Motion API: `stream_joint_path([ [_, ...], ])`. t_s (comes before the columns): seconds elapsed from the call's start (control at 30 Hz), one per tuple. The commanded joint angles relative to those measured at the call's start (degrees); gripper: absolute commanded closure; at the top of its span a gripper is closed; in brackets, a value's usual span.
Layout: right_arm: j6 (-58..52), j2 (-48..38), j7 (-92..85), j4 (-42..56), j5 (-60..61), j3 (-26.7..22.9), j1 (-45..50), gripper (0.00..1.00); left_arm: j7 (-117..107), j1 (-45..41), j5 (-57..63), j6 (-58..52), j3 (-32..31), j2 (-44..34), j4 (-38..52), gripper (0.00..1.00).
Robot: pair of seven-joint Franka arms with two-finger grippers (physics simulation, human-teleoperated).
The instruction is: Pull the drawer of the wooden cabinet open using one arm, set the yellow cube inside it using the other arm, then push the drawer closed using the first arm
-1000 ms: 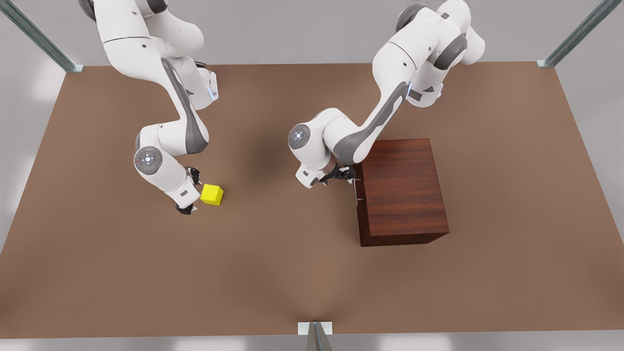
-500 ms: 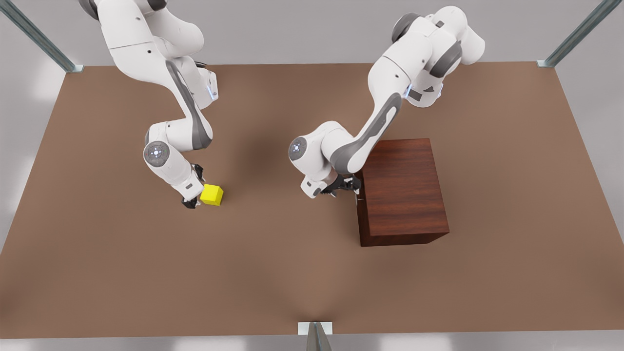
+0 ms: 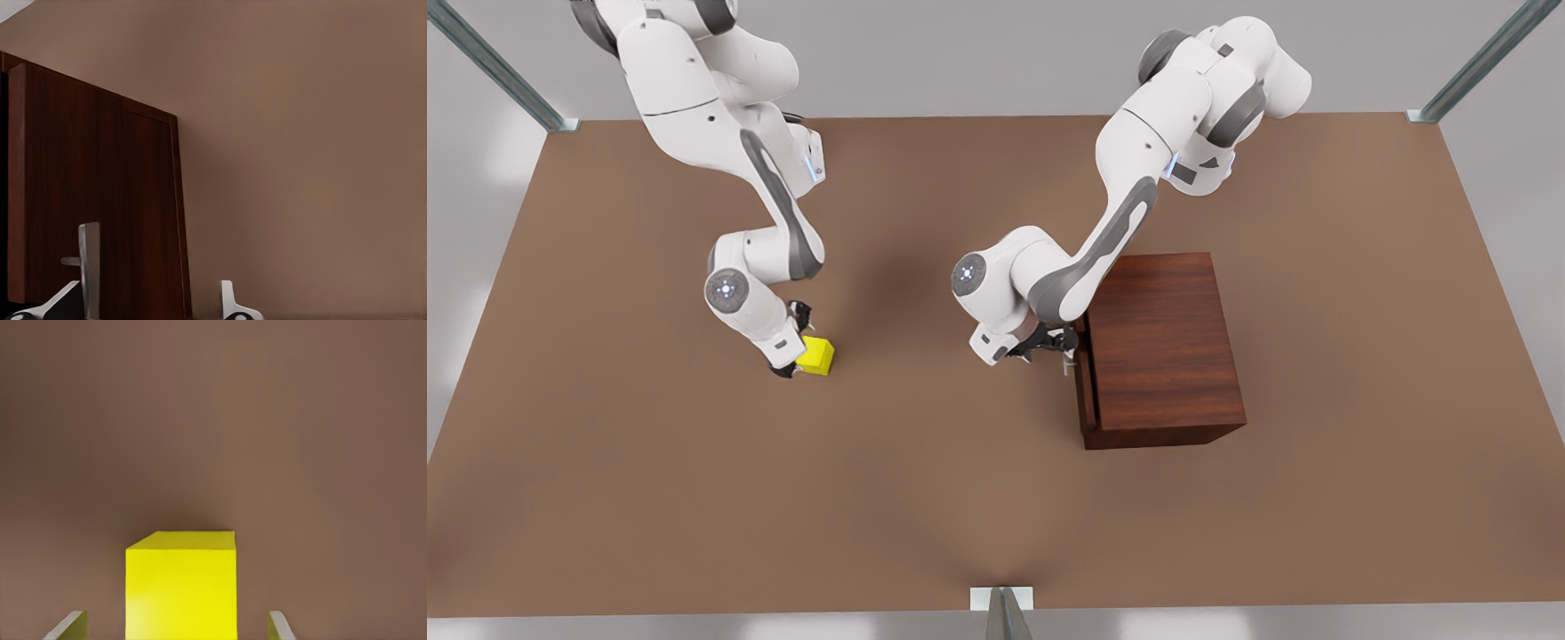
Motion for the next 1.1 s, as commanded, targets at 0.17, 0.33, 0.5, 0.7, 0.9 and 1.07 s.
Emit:
stream_joint_path([
  [0.17,3.4,2.0,4.0,0.1,2.4,0.0,0.1,0.0,-1.9,-0.5,-0.4,3.6,-0.3,0.6,1.0,0.0],
  [0.33,4.3,3.0,4.0,-0.2,2.5,0.0,0.1,0.0,-2.5,-0.9,-0.4,4.4,-0.7,0.6,1.5,0.0],
  [0.5,8.0,4.7,4.0,-1.6,2.5,-0.1,0.1,0.0,-2.6,-1.6,-0.4,4.7,-0.7,0.6,1.8,0.0],
  [0.7,9.7,6.5,3.5,-1.2,4.2,-0.1,0.3,0.0,-3.3,-1.7,-0.4,4.9,-1.4,1.2,2.6,0.0],
  [0.9,9.7,6.4,3.3,-0.9,4.4,-0.1,1.0,0.05,-4.0,-1.8,-0.4,4.9,-2.2,1.2,3.3,0.0],
  [1.07,9.8,6.8,2.7,-0.9,4.4,-0.1,0.9,0.02,-4.9,-2.1,-0.4,6.1,-2.3,1.8,3.5,0.0],
])
